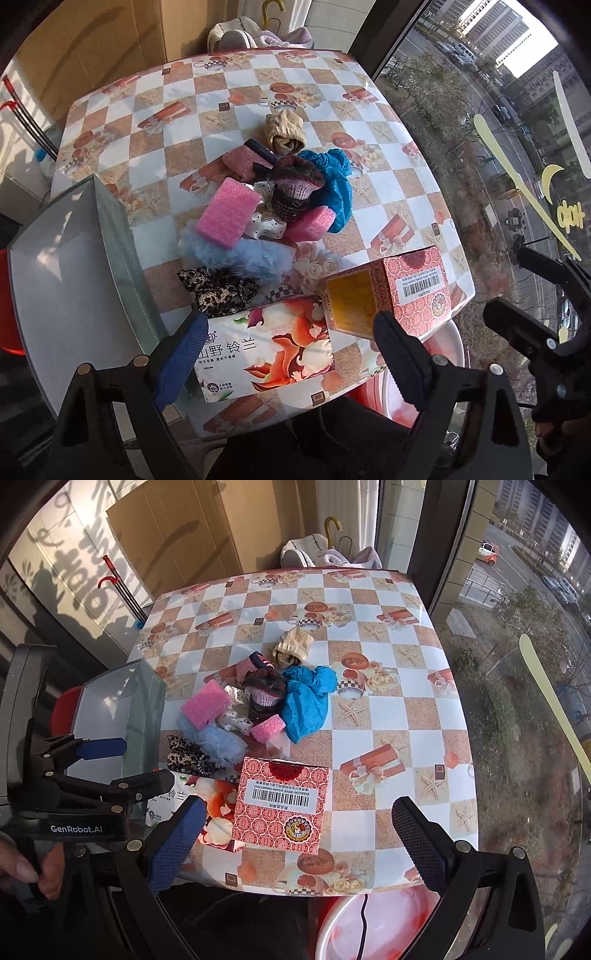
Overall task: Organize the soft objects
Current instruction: 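Move both tools toward the pile of soft items on the table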
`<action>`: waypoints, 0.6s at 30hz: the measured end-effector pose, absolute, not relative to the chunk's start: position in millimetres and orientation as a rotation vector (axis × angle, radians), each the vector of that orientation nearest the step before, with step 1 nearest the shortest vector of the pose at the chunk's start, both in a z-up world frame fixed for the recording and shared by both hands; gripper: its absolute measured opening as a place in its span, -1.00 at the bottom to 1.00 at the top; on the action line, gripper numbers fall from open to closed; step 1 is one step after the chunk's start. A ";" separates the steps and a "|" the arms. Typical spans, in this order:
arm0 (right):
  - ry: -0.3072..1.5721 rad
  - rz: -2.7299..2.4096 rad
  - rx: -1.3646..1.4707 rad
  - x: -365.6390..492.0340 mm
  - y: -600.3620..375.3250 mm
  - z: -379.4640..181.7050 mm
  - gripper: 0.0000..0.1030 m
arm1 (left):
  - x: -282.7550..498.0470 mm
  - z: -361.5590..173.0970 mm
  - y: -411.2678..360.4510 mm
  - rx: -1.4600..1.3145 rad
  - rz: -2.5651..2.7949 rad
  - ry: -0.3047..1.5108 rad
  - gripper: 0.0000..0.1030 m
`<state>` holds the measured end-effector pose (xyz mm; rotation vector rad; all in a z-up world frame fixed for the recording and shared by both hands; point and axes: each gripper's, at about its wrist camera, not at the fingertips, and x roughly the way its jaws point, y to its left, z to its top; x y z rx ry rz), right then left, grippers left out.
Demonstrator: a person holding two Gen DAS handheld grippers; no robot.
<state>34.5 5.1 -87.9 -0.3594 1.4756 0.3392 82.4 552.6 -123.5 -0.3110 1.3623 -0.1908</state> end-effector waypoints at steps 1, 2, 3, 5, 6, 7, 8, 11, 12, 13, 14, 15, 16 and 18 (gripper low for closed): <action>1.473 0.339 -0.354 36.0 6.7 -86.9 0.98 | 79.2 -120.0 574.0 -0.311 -0.183 1.360 0.80; 1.467 0.340 -0.350 37.7 8.3 -86.0 0.98 | 45.5 -107.1 565.3 -0.304 -0.169 1.354 0.80; 1.464 0.340 -0.348 38.4 9.9 -85.5 0.98 | 21.7 -90.8 541.7 -0.301 -0.155 1.351 0.80; 1.464 0.353 -0.341 39.4 12.9 -85.0 0.98 | -10.4 -88.0 516.2 -0.288 -0.143 1.346 0.80; 1.463 0.361 -0.341 39.8 13.7 -85.5 0.98 | -26.7 -82.7 510.4 -0.277 -0.139 1.341 0.80; 1.464 0.372 -0.344 41.6 14.5 -87.1 0.98 | -34.1 -87.4 511.5 -0.267 -0.134 1.336 0.80; 1.466 0.384 -0.348 43.8 14.4 -89.6 0.98 | -37.3 -82.9 532.5 -0.263 -0.132 1.336 0.80; 1.479 0.415 -0.354 56.1 11.6 -96.9 0.98 | -50.3 -57.8 546.9 -0.268 -0.089 1.351 0.80; 1.483 0.423 -0.355 60.2 10.5 -97.8 0.98 | -50.7 -46.4 542.7 -0.272 -0.072 1.347 0.80; 1.485 0.434 -0.362 64.3 8.8 -98.3 0.98 | -48.7 -37.8 542.4 -0.274 -0.057 1.335 0.80; 1.482 0.437 -0.381 68.0 7.8 -98.9 0.98 | -52.8 -28.2 524.3 -0.273 -0.028 1.319 0.80; 1.474 0.430 -0.409 71.9 6.6 -99.7 0.98 | -43.2 -15.6 508.5 -0.281 0.004 1.306 0.80; 1.471 0.418 -0.434 76.4 4.0 -101.2 0.98 | -45.8 -12.7 520.1 -0.299 0.030 1.297 0.80; 1.479 0.395 -0.456 85.0 -2.5 -106.2 0.98 | -40.9 -17.1 490.8 -0.324 0.077 1.287 0.80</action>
